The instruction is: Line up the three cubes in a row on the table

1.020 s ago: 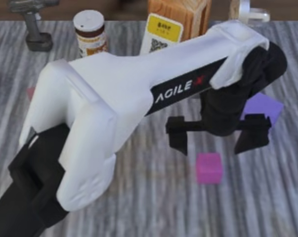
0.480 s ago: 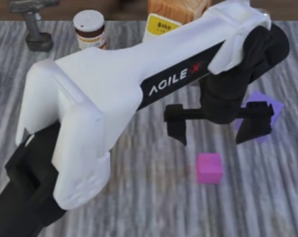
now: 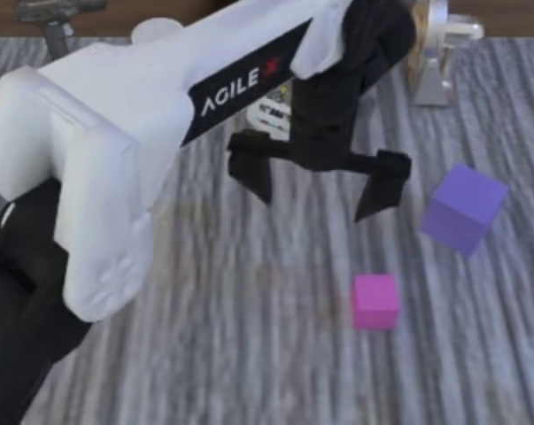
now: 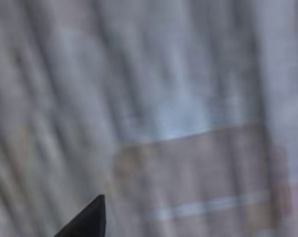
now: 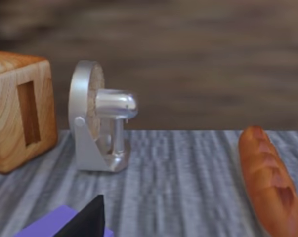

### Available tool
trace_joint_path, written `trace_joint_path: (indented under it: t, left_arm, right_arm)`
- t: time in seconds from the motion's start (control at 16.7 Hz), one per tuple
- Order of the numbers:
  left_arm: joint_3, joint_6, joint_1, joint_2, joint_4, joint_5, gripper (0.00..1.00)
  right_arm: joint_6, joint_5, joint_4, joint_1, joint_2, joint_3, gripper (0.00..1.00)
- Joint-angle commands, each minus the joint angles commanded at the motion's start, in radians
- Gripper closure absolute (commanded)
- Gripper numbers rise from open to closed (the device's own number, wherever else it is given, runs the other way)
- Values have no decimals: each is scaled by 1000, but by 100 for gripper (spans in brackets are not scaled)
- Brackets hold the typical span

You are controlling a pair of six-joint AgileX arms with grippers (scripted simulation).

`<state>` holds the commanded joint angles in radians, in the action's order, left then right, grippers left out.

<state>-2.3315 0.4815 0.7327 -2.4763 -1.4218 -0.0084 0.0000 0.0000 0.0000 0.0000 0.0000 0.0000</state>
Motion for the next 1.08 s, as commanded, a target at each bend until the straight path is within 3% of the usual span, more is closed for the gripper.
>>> trace_joint_path:
  t: [0.72,0.9,1.08]
  left_arm:
    - [173,-1231,-489,61,58,7,0]
    - [208,-1427,-583,94,85,10,0]
    - [228,-1528,-638,117,103,13,0]
  right_arm:
    - [0,0,0,0,0,0,0]
    - [0,0,0,0,0,0,0]
    - [0,0,0,0,0,0,0]
